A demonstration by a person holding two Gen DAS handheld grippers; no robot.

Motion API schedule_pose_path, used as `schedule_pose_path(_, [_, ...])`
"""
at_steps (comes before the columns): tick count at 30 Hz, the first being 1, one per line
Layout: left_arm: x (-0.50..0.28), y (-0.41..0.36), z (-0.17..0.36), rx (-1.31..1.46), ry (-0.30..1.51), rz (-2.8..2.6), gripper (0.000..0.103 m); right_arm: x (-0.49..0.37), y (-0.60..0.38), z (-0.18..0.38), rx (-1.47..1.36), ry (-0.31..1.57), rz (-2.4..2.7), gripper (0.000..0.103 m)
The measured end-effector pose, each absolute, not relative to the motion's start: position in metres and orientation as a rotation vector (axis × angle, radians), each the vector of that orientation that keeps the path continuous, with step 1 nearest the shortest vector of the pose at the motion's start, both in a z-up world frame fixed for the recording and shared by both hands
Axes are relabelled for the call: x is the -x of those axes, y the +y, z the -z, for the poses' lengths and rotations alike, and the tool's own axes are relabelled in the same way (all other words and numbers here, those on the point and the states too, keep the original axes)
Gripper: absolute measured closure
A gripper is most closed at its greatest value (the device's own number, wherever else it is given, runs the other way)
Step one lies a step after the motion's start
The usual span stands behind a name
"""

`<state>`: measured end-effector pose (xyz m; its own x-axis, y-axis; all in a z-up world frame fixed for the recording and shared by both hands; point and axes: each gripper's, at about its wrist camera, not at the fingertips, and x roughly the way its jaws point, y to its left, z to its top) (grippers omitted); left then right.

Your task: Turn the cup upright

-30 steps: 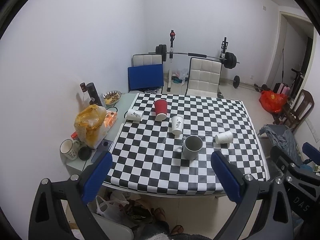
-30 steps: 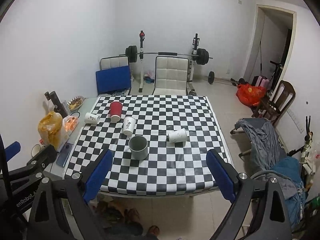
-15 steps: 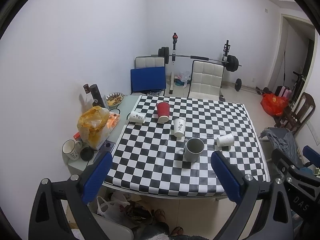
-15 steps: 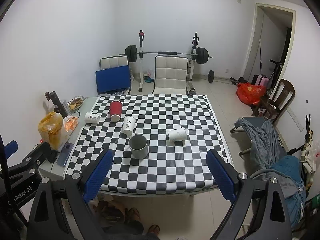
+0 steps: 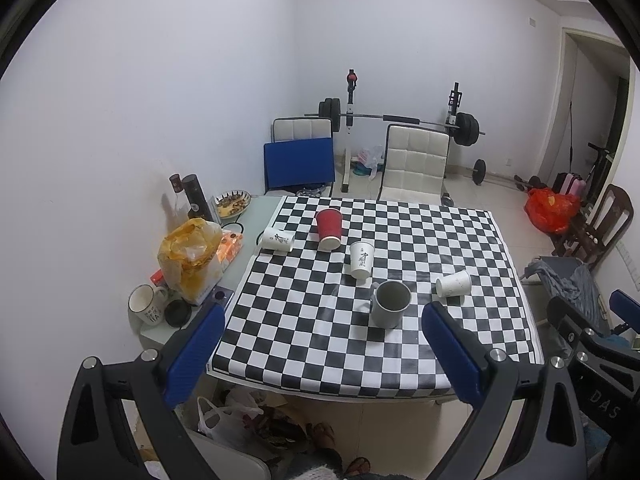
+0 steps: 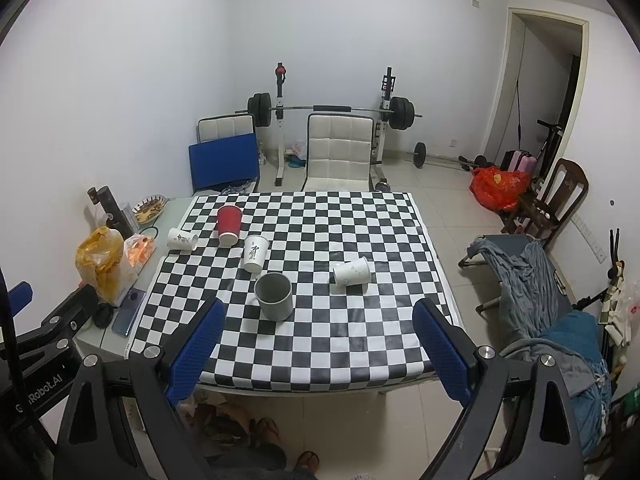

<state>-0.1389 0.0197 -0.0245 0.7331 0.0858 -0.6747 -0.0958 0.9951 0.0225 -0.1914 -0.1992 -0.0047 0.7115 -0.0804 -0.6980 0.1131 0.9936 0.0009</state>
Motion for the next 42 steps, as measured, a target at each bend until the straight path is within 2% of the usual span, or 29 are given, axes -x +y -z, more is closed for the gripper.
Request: schedule_pose_path(42, [0.134,0.028,0.023,0.023,0.730,-0.118,0.002,0.181,-0.194,-0.006,-0.047,0.761,0.104,0.006])
